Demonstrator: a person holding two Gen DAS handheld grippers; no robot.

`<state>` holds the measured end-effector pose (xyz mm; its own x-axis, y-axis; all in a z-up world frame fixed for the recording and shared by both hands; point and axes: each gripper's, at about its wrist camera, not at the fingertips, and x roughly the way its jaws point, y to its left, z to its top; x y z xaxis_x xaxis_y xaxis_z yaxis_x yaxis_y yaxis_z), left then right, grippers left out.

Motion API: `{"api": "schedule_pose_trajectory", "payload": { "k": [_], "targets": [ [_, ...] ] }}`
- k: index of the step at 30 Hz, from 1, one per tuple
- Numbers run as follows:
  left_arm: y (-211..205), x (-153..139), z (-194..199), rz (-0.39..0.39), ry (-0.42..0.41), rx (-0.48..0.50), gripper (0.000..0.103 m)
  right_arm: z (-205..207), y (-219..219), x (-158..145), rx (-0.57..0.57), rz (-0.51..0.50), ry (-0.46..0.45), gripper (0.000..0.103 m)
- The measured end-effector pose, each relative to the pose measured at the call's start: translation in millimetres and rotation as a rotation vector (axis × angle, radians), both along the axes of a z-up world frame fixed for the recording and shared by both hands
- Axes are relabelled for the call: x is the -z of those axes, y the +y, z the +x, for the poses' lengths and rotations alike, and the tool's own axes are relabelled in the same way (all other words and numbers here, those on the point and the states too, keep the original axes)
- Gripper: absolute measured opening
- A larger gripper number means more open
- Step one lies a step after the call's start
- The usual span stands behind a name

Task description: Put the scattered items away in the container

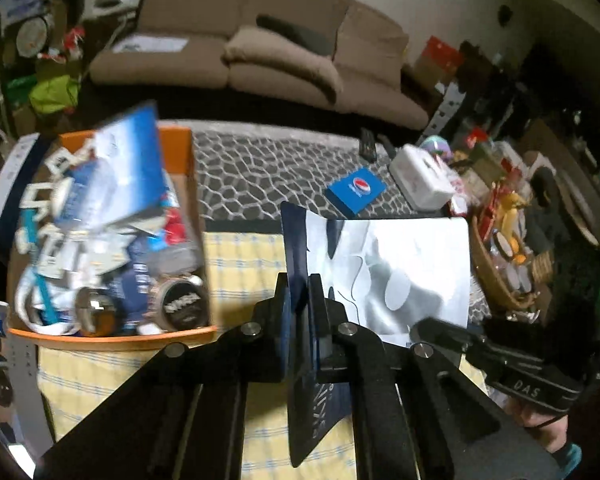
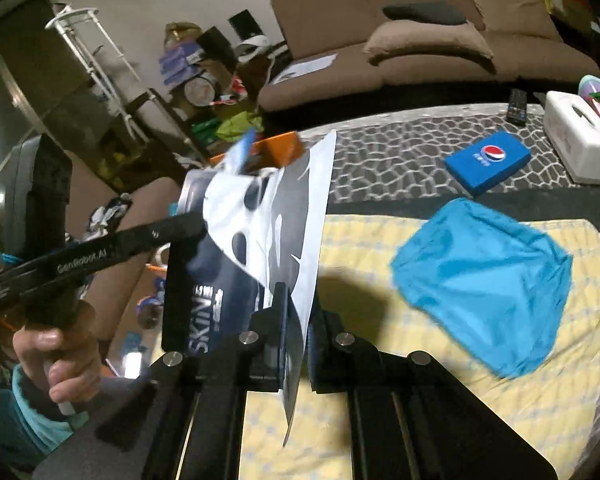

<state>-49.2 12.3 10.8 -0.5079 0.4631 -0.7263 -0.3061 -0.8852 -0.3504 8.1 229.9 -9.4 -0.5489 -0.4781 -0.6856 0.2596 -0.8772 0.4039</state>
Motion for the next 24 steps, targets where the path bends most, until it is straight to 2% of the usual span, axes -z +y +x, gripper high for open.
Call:
{"api": "schedule_pose_trajectory", "payload": {
  "k": [6,15,18,24],
  "targets": [
    [-36,-2,4,0.007,0.048,-0.032,0.007,-2,-41,-4,0.011,0.051,0.021,0.007],
    [-65,15,-18,0.055,-0.047,-0.089,0.007,-8,-81,5,-0.011,0.134,0.045,0.007],
    [-56,29,-22,-0.029,-0.087,-0.088,0.008,-7,-76,15,0.002,0.099,0.025,0.007],
    [-26,60,-13,-0.102,-0.170,-0.032,0.007,4,-50,57,0.033,0.084,-0.053,0.007]
  ]
}}
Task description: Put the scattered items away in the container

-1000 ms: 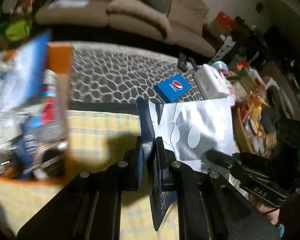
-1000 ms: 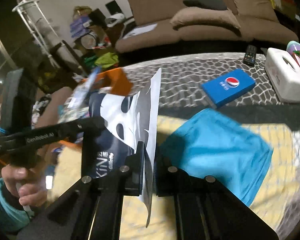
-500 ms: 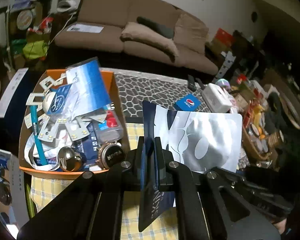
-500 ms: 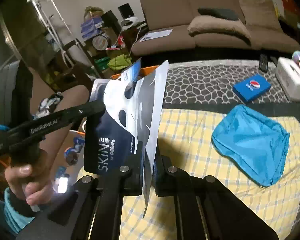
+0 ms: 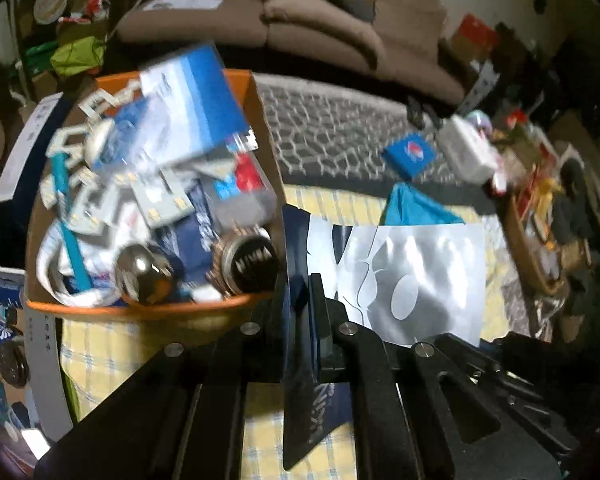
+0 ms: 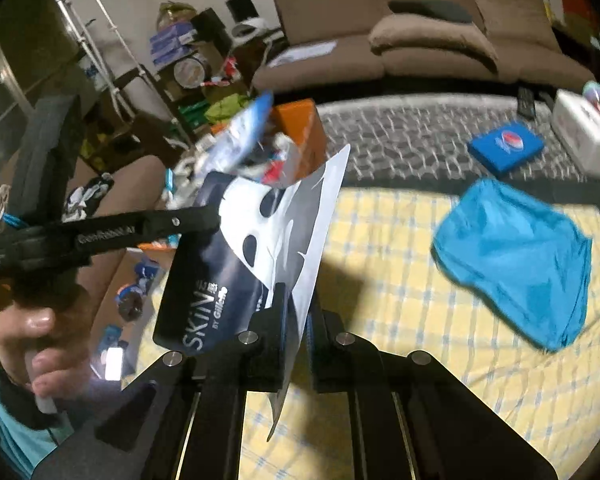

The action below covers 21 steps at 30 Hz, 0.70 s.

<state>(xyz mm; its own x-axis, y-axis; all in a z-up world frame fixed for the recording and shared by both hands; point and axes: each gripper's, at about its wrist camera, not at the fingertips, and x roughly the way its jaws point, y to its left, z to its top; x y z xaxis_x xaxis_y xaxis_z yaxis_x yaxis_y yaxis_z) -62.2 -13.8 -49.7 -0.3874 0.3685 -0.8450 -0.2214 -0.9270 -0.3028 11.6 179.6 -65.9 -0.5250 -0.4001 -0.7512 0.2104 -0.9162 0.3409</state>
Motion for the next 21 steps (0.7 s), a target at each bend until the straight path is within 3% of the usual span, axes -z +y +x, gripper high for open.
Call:
{"api": "schedule_pose_trajectory", "payload": {
  "k": [6,10,15,17,21],
  "targets": [
    [67,44,24,-0.169,-0.047,0.104,0.008,9,45,45,0.092,-0.026,-0.092,0.007],
    [92,74,31,-0.207,-0.107,0.142,0.014,11,73,66,0.140,-0.075,-0.135,0.007],
    [89,103,26,-0.155,-0.229,0.090,0.023,16,81,85,0.152,-0.062,-0.172,0.008],
    [90,116,24,-0.151,-0.274,0.078,0.038,14,81,86,0.148,-0.064,-0.178,0.009],
    [99,125,26,-0.210,-0.253,0.090,0.040,16,85,85,0.144,-0.071,-0.176,0.010]
  ]
}}
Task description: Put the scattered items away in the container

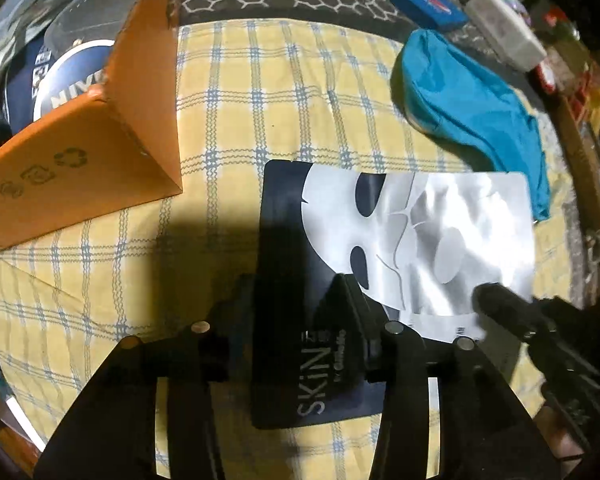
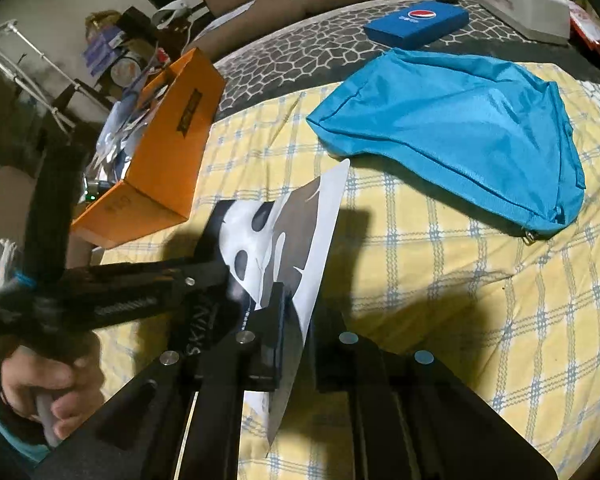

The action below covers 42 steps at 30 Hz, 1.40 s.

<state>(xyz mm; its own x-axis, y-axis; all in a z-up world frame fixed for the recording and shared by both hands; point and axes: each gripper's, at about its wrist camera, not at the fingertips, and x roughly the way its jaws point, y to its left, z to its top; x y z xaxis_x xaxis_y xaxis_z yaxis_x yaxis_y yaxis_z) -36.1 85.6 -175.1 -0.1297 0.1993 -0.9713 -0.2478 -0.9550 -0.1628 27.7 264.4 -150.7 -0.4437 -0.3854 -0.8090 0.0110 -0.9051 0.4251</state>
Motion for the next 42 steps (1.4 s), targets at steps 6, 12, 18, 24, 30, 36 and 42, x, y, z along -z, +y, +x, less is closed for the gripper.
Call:
{"api": "schedule_pose_trajectory", "payload": {
  "k": [6,12,18,24,30,36,42],
  "targets": [
    [8,2,5,-0.001,-0.001,0.035,0.057,0,7,14,0.038,-0.018,-0.059,0.015],
    [-8,-1,-5,0.179,-0.113,-0.006,0.067,0,23,26,0.104,-0.081,-0.107,0.017],
    [-29,0,-16,0.374,-0.204,-0.071,0.067,2,27,29,0.113,-0.103,-0.121,0.017],
    [-2,5,-5,0.385,-0.256,0.020,0.053,1,11,30,0.053,-0.059,-0.123,0.014],
    [-11,11,-15,0.367,-0.274,-0.048,0.045,4,21,24,0.084,-0.214,-0.087,0.005],
    [-22,3,-19,0.409,-0.268,-0.079,0.056,11,48,22,0.131,-0.553,-0.039,0.003],
    [-21,3,-18,0.473,-0.278,-0.083,0.066,11,50,27,0.124,-0.772,-0.040,0.003]
  ]
}}
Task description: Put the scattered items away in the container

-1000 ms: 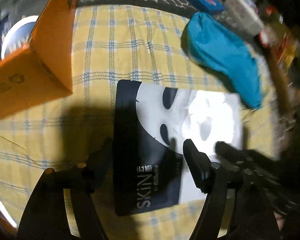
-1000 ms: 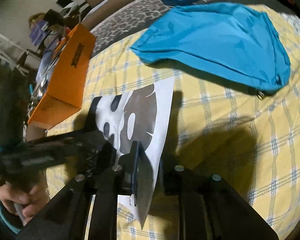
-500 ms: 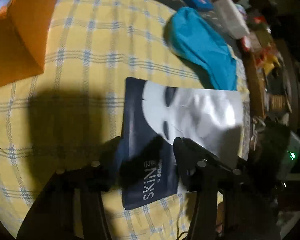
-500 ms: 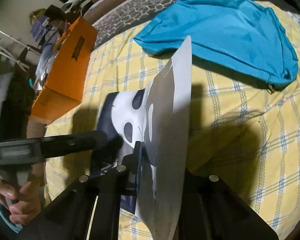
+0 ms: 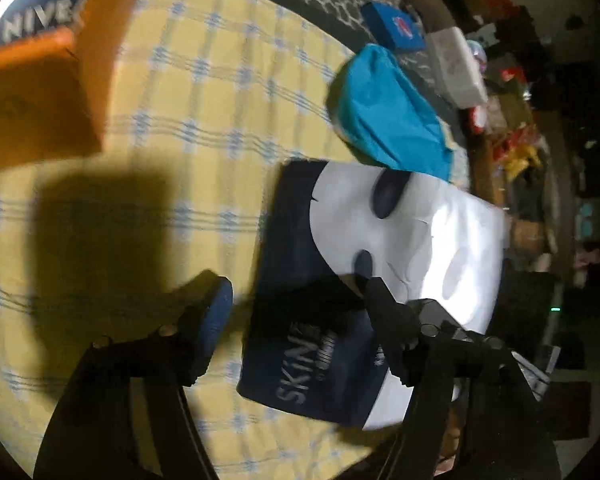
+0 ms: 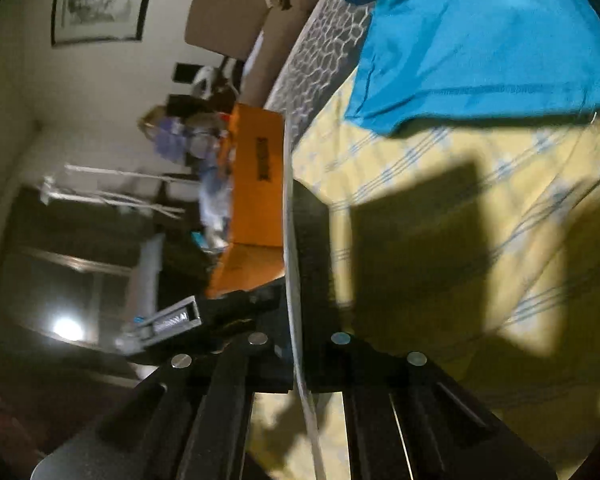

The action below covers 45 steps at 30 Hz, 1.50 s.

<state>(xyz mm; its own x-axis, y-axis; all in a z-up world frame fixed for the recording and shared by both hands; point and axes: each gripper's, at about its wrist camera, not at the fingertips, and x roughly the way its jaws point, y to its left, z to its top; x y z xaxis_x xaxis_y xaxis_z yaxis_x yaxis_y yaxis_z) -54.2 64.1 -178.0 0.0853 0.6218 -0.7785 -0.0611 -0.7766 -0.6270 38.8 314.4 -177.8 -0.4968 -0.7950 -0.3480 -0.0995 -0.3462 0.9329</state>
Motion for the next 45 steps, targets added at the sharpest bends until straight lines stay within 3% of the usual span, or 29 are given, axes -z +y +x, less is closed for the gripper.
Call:
{"api": "schedule_pose_trajectory", "payload": {
  "k": [3,5,7,10,16,21,27,29,31,34,40,45],
  "targets": [
    [1,6,-3,0.039,-0.030,-0.047,0.073,0,3,6,0.003,-0.088,-0.011,0.003],
    [-7,11,-5,0.105,-0.070,-0.084,0.079,-1,2,10,-0.002,-0.049,-0.042,0.003],
    [-8,17,-8,0.147,-0.117,-0.098,0.087,-3,-1,12,-0.003,0.126,-0.106,0.004],
    [-4,16,-9,0.079,-0.081,-0.081,0.087,-1,0,13,-0.011,0.388,-0.188,0.004],
    [14,21,0,0.039,-0.061,-0.007,0.085,7,-26,-11,-0.088,0.842,-0.131,0.009],
    [26,18,10,0.048,-0.012,0.042,0.085,14,-19,-9,-0.085,0.822,-0.148,0.009],
    [30,19,4,0.066,-0.056,0.050,0.081,18,-14,-14,-0.070,0.822,-0.151,0.012],
    [27,16,3,0.065,-0.068,0.050,0.073,21,-31,-46,-0.077,0.966,-0.041,0.011],
    [19,9,3,0.103,-0.084,0.040,0.072,19,-52,-76,-0.089,1.120,0.057,0.008],
    [-2,-21,5,0.148,-0.040,0.024,0.072,24,-86,-114,-0.135,1.212,0.161,0.006],
    [-51,-64,10,0.153,0.036,0.012,0.077,40,-161,-120,-0.294,1.231,0.248,0.009],
    [-91,-58,7,0.048,0.039,-0.045,0.077,41,-196,-100,-0.399,1.044,0.242,0.011]
  ]
}}
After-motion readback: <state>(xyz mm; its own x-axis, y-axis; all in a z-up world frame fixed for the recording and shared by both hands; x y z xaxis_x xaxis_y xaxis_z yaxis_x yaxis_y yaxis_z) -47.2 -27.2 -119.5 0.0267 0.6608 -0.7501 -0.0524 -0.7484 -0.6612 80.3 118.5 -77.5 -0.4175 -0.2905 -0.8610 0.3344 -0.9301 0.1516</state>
